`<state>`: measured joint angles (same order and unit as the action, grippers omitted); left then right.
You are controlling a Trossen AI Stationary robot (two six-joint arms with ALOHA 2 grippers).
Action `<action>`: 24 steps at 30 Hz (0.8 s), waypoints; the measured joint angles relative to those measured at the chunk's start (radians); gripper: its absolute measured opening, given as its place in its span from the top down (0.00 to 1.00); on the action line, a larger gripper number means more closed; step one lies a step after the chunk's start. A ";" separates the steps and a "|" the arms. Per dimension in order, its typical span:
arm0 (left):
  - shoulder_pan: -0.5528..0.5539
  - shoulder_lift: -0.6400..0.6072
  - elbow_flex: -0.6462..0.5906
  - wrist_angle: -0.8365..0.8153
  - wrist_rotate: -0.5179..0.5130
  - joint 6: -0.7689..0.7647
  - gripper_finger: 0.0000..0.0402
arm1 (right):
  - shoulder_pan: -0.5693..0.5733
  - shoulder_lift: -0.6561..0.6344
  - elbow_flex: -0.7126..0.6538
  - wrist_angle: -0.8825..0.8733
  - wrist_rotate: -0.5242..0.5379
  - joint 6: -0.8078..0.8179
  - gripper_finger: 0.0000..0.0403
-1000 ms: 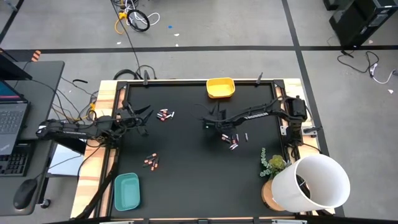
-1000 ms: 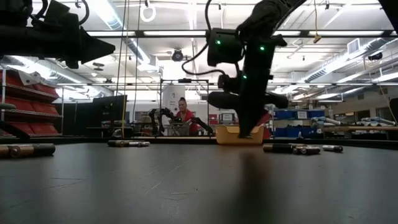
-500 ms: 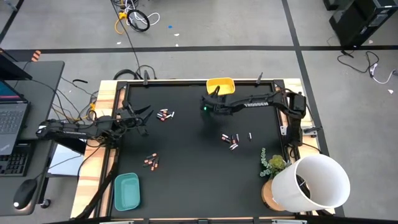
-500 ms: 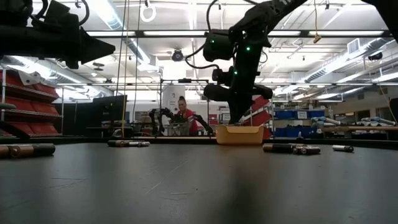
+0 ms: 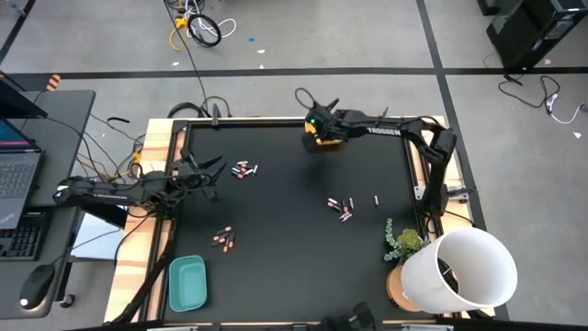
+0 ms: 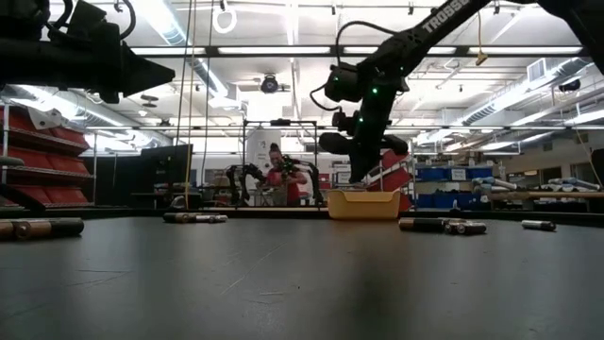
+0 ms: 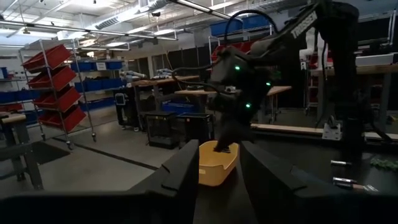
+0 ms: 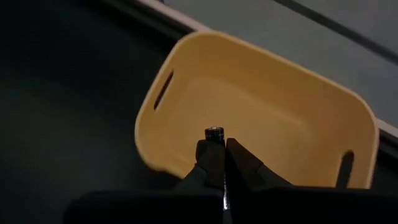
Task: Sort batteries
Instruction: Put the silver battery into the yellow bin, then put the black battery into the green bin
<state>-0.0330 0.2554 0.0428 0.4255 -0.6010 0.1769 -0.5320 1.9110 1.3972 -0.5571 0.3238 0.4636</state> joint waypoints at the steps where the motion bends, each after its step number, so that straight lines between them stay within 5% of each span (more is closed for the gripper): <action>1: 0.000 0.000 0.000 0.000 0.000 0.000 0.67 | -0.014 0.000 0.000 0.008 -0.017 -0.004 1.00; 8: 0.000 0.000 0.000 0.005 0.000 0.001 0.67 | -0.074 0.000 -0.006 0.028 -0.053 -0.015 0.98; 19: 0.000 0.000 0.000 0.005 0.000 0.002 0.67 | -0.077 0.001 -0.007 0.009 -0.054 -0.010 0.73; 24: 0.000 0.000 0.000 -0.029 0.000 0.003 0.67 | -0.012 -0.038 0.070 -0.355 -0.021 0.022 0.67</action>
<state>-0.0328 0.2554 0.0427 0.3967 -0.6010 0.1795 -0.5441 1.8729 1.4667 -0.9124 0.3024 0.4852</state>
